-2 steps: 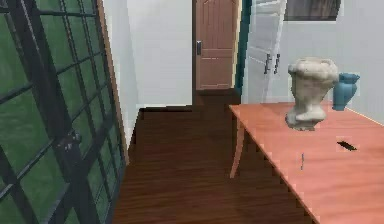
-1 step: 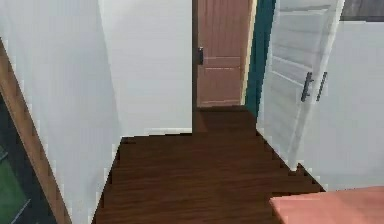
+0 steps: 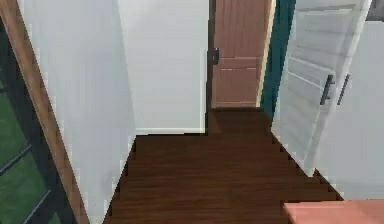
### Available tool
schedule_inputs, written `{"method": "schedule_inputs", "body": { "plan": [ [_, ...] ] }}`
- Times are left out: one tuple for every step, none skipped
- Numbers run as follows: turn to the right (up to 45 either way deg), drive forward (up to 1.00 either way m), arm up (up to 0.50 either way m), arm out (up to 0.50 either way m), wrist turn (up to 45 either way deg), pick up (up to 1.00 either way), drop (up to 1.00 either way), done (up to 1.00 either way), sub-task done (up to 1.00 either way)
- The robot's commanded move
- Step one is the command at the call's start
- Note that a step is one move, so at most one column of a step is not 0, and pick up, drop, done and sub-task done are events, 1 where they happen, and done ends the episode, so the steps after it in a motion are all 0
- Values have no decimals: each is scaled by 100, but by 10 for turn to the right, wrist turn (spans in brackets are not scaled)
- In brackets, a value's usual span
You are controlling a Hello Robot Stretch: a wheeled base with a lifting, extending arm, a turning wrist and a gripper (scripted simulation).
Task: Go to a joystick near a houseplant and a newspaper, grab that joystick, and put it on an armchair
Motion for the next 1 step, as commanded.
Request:
{"method": "schedule_inputs", "body": {
  "plan": [
    [0, 80, 0, 0, 0, 0, 0, 0, 0]
  ]
}}
